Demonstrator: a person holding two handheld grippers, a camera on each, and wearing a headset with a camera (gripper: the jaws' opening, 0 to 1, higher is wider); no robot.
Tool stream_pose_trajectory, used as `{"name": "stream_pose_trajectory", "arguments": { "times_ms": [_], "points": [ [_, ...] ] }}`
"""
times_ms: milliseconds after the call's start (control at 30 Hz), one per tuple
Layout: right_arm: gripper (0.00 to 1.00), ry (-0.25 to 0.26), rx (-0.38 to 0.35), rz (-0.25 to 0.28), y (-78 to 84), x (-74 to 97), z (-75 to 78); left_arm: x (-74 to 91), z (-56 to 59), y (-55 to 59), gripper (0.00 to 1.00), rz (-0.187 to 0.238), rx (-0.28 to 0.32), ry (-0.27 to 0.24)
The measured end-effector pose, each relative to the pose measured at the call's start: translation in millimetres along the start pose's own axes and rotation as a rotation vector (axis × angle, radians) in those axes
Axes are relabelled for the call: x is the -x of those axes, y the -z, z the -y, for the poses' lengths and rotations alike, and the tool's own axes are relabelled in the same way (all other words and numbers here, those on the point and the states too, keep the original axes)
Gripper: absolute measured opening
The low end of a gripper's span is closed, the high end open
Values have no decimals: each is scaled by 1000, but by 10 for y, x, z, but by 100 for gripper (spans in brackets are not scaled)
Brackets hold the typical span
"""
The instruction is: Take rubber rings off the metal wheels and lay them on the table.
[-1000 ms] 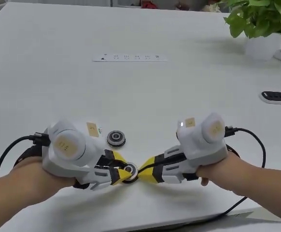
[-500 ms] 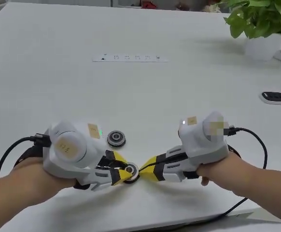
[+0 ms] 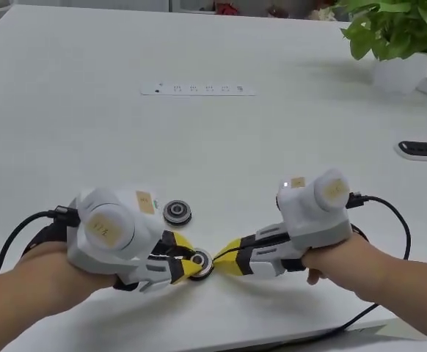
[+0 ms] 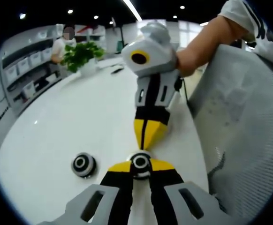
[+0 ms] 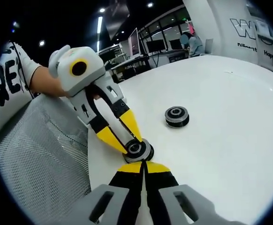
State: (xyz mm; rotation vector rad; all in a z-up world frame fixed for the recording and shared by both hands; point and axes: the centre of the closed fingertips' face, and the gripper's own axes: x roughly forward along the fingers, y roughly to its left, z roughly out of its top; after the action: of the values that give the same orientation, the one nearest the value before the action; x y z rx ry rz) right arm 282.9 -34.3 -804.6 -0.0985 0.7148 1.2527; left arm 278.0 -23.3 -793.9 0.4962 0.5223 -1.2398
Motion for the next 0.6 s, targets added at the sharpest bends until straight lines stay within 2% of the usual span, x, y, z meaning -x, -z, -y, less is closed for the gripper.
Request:
{"name": "stream_pose_trajectory", "arguments": {
  "times_ms": [600],
  "points": [
    [0, -22, -132, 39, -16, 25, -8, -3, 6, -4, 13, -10, -7, -4]
  ]
}}
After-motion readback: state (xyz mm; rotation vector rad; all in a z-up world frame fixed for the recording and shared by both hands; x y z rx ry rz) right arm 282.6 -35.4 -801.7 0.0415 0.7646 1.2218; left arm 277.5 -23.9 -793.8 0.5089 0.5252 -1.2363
